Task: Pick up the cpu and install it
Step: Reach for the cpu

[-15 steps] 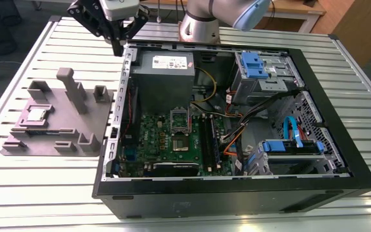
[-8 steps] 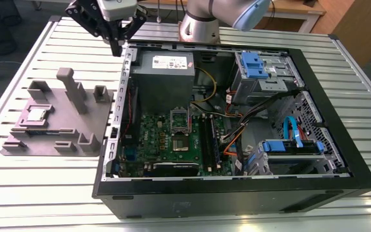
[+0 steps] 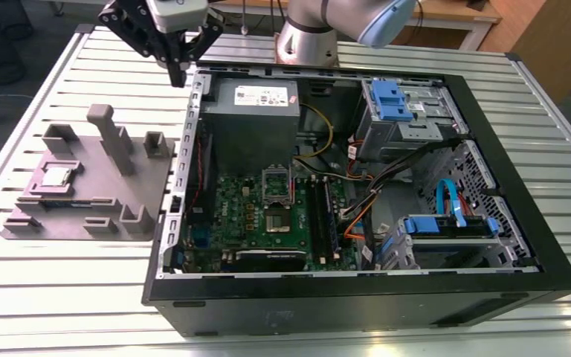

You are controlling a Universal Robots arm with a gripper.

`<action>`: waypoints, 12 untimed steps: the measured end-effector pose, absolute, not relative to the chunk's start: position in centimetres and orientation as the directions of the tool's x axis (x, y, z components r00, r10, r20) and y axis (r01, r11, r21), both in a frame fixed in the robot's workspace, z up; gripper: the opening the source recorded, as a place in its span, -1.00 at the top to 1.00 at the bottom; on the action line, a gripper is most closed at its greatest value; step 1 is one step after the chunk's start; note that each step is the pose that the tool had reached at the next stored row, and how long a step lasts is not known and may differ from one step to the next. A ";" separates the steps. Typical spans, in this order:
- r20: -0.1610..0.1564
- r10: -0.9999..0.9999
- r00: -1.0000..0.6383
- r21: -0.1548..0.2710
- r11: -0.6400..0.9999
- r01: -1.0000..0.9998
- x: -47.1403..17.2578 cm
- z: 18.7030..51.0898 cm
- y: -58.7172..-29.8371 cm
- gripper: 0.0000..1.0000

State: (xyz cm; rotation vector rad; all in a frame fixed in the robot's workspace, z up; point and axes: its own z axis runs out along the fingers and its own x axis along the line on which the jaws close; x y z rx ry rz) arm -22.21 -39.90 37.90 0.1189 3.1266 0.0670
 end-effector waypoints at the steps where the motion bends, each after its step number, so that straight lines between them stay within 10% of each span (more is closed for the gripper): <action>1: -0.010 0.076 -0.997 0.043 0.996 0.076 -22.2 37.9 -39.9 0.79; 12: -0.008 0.076 -0.997 0.043 0.996 0.076 -22.5 37.7 -39.9 0.79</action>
